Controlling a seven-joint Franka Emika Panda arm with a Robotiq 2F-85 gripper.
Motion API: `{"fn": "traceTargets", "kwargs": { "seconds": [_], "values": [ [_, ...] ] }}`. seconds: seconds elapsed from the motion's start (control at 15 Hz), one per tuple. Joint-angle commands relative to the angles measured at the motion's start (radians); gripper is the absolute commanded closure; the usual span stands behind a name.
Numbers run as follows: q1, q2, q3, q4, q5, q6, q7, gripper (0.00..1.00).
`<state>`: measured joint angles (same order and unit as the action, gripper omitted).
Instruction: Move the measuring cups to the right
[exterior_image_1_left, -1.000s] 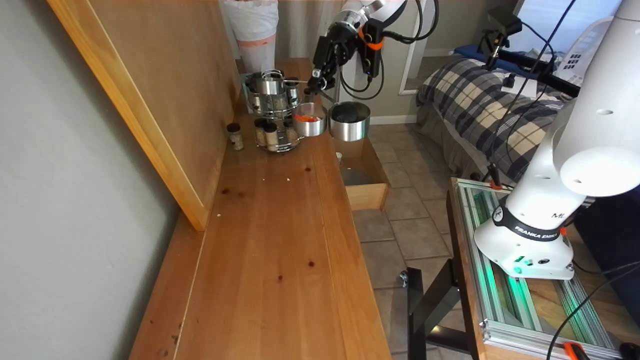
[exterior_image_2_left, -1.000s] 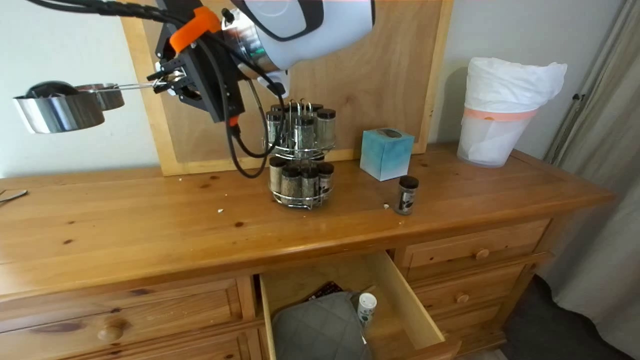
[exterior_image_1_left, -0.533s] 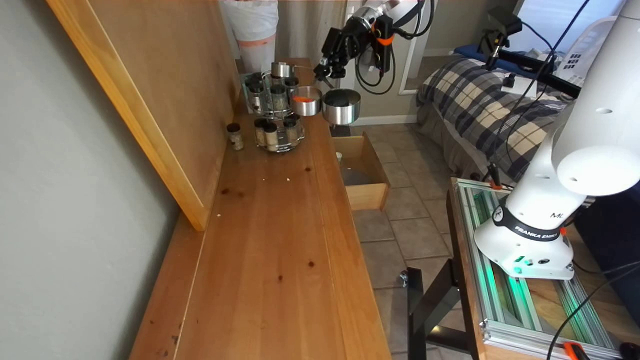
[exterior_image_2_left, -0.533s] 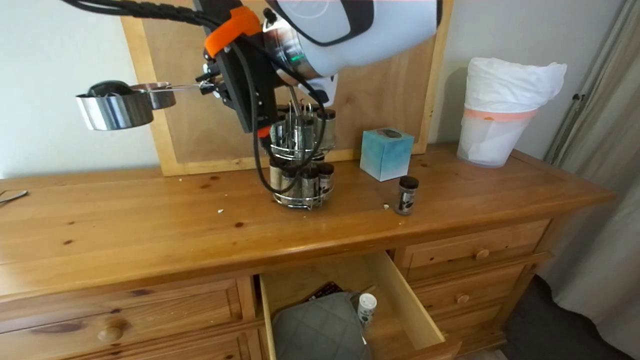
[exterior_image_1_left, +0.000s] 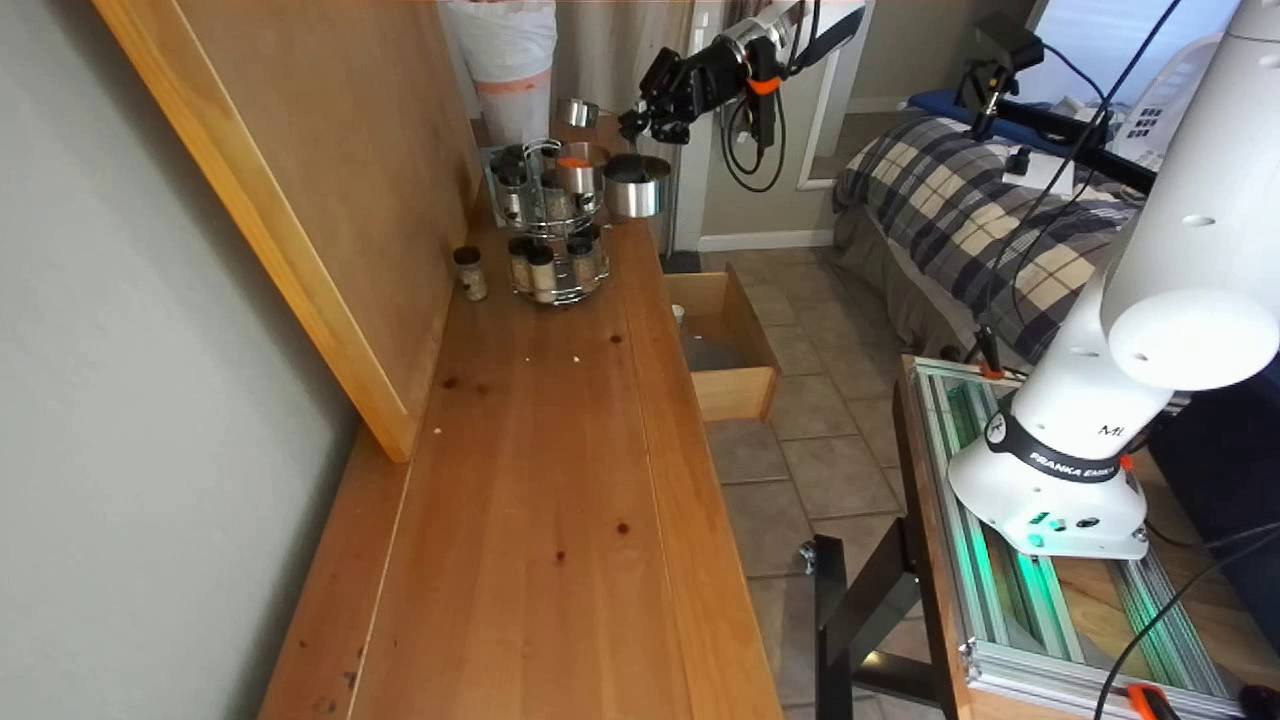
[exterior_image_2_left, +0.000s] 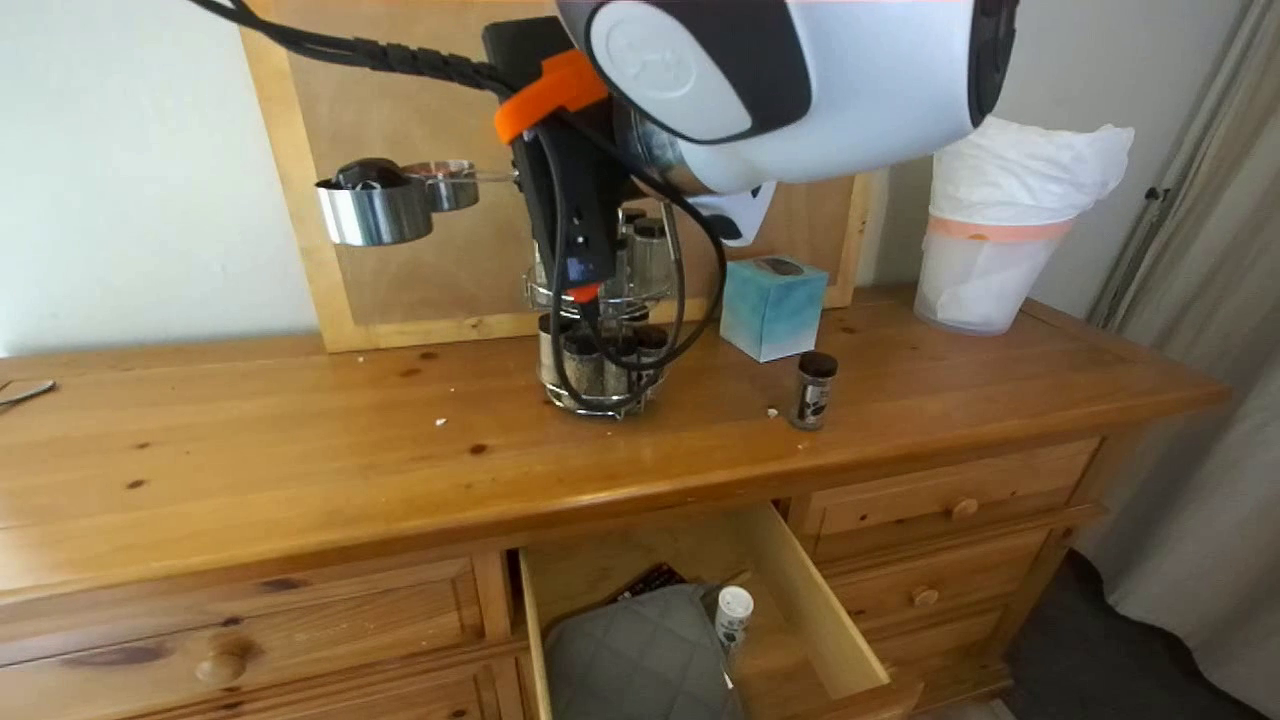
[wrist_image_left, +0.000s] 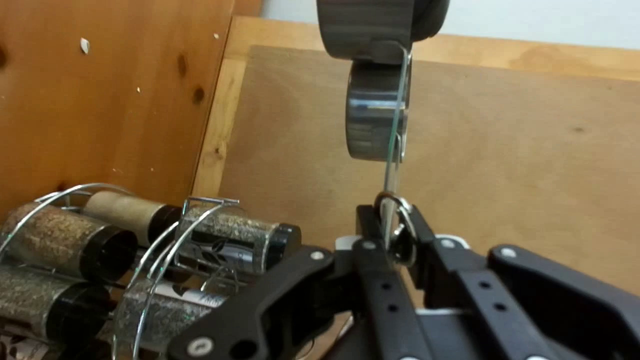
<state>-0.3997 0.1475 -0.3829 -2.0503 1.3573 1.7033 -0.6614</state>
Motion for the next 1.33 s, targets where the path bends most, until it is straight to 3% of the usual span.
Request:
{"fn": "traceTargets", "kwargs": {
  "seconds": [0.0,0.47,0.53,1.2,1.27],
  "values": [
    [-0.017,0.003,-0.001,-0.004,0.128,0.023,0.000,0.96],
    [-0.013,0.007,-0.008,0.009,0.170,0.123,0.001,0.96],
    [-0.015,0.022,-0.011,0.003,0.132,0.110,0.000,0.84],
    [-0.015,0.022,-0.011,0.007,0.132,0.115,-0.001,0.84],
    [-0.015,0.022,-0.011,0.007,0.132,0.115,-0.001,0.96]
  ]
}}
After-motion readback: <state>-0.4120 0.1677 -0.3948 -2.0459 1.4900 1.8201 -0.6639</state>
